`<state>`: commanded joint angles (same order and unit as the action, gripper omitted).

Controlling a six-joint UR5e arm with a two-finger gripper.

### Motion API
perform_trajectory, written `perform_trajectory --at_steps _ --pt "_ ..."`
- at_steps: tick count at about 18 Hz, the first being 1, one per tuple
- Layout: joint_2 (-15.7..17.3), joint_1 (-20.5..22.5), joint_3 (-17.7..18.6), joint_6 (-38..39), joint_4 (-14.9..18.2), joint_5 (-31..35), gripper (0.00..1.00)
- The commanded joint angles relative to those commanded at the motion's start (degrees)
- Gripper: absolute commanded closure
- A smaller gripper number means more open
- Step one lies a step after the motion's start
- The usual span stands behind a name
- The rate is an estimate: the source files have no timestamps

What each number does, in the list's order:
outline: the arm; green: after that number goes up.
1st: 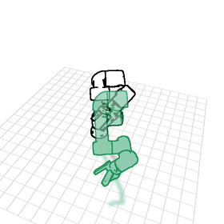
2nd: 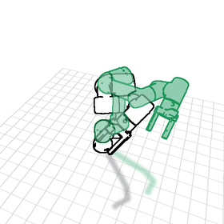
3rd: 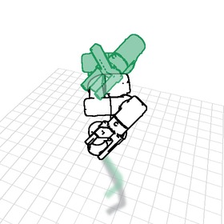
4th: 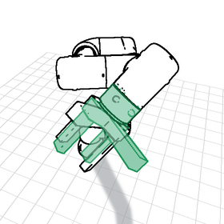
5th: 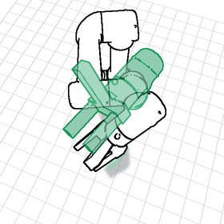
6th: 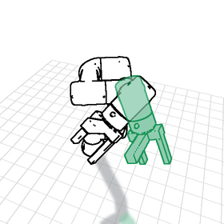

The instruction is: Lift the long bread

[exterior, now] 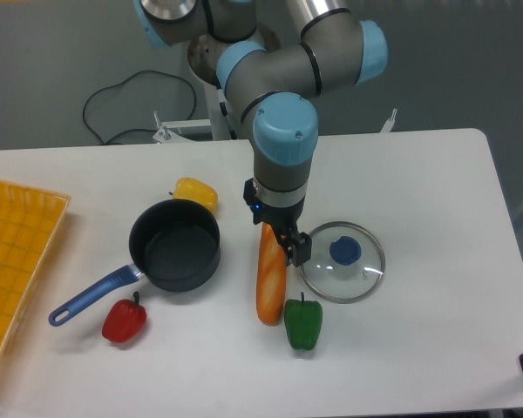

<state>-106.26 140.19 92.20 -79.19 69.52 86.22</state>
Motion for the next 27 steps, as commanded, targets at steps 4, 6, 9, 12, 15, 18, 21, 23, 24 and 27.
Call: perform_trajectory --at_steps 4,6,9,12,15,18,21,23,24,27 --pt "0.0 -0.2 0.1 1.7 0.1 0.7 0.0" --pt "0.0 -0.4 0.4 5.5 -0.3 0.8 0.0" --pt "0.3 -0.6 2.6 6.5 -0.9 1.9 0.0" --pt "0.4 -0.6 3.9 10.9 -1.1 2.0 0.0" --pt "0.0 -1.3 4.7 16.9 -1.1 1.9 0.0" --pt "-0.3 -1.5 5.0 20.4 -1.0 1.8 0.0" --pt "-1.0 -1.7 5.2 25.4 -1.1 1.8 0.0" --pt "-1.9 -2.5 5.2 28.9 -1.1 1.8 0.0" --pt "-2.5 -2.6 5.2 30.6 -1.1 1.8 0.0" --pt "-3.2 -2.7 5.2 31.9 -1.6 1.8 0.0"
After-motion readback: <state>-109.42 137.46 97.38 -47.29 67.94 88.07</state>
